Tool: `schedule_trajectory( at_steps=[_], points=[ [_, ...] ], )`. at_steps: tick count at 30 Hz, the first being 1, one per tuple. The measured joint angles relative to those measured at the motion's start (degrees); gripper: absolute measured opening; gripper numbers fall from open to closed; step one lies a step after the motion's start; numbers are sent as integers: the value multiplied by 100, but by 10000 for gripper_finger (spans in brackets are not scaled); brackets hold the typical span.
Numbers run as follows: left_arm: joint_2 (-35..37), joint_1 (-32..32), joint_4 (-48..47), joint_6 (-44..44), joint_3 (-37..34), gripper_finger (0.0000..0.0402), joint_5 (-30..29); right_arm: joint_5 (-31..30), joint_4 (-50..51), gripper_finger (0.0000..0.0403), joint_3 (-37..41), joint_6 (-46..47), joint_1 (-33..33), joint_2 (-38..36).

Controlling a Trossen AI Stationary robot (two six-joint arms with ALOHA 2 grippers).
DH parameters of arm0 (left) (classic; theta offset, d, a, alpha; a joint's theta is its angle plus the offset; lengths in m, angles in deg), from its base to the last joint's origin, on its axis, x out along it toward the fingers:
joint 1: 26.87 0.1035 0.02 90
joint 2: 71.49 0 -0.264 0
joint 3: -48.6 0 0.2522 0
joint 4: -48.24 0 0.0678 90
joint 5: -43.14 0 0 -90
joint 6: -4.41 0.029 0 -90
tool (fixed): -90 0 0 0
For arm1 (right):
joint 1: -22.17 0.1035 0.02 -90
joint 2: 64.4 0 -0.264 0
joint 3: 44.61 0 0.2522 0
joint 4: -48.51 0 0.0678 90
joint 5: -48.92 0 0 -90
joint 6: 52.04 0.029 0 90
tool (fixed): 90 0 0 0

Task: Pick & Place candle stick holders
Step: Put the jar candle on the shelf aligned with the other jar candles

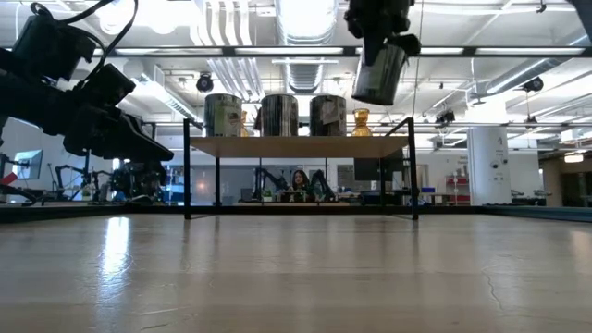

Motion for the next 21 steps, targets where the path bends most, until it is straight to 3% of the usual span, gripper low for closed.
schedule_trajectory(
  at_steps=[21],
  points=[
    [2,1,-2,1,-2,92,0,-244,-96,349,-60,-349,-469,845]
  ],
)
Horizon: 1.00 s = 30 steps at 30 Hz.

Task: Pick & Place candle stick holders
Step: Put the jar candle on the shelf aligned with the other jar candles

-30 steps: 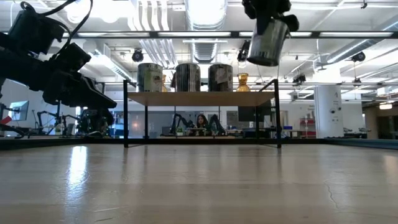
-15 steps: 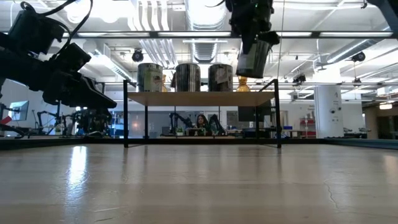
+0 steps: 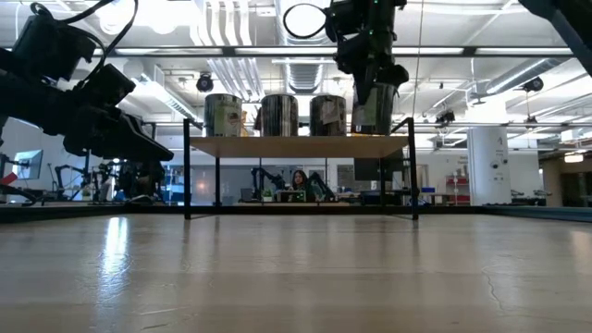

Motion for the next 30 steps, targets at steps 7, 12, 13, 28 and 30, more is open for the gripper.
schedule_trajectory(
  at_steps=[7,12,13,28,30],
  points=[
    [0,-1,0,-1,0,92,0,-55,-100,349,-233,-144,-4,165],
    [0,-1,0,-1,1,92,0,-63,-114,349,-349,-130,-4,159],
    [0,-1,0,-1,1,92,0,-81,-64,349,-347,-97,-4,160],
    [0,-1,0,0,-1,92,0,-151,69,349,-266,31,-13,140],
    [0,0,0,-1,1,92,0,-143,69,349,-255,37,-24,140]
  ],
)
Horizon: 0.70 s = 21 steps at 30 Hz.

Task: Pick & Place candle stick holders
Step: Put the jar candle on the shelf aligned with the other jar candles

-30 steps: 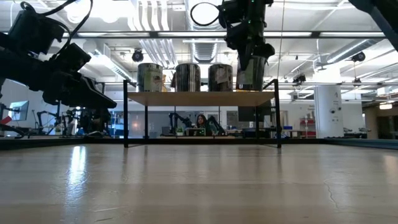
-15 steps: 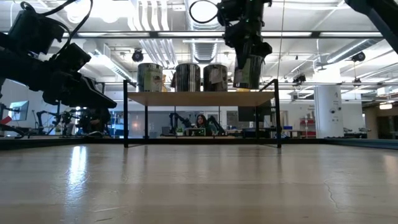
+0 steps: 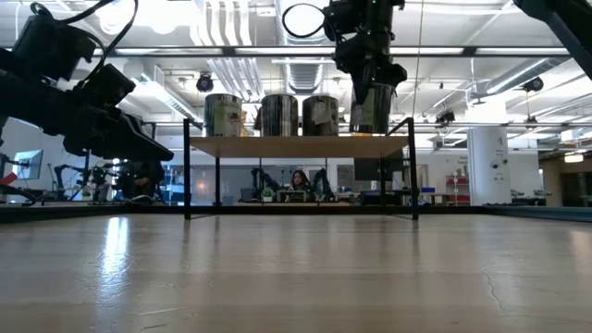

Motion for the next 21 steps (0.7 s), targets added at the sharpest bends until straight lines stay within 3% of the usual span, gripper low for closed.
schedule_trajectory(
  at_steps=[21],
  points=[
    [0,1,0,2,-1,92,0,105,-255,370,239,-114,-32,2]
  ],
)
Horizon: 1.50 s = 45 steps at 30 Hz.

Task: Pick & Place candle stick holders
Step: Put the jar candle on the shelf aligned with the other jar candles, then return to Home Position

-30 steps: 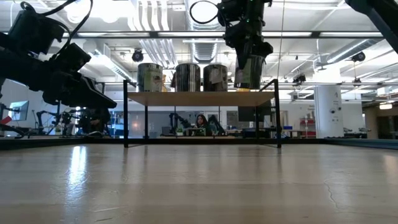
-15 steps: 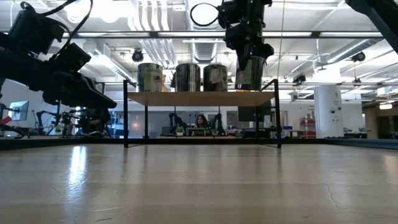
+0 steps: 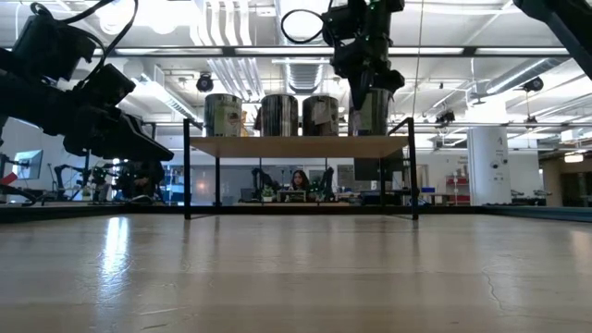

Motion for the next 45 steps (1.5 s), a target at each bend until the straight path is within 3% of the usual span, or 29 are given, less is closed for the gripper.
schedule_trajectory(
  at_steps=[29,35,45],
  points=[
    [0,0,1,-2,1,92,0,-181,-285,376,132,26,-23,-4],
    [0,-1,0,-1,1,92,0,-159,-328,397,139,1,-23,-2],
    [0,0,0,-2,2,92,0,-195,-326,400,139,-83,-31,-2]
  ],
)
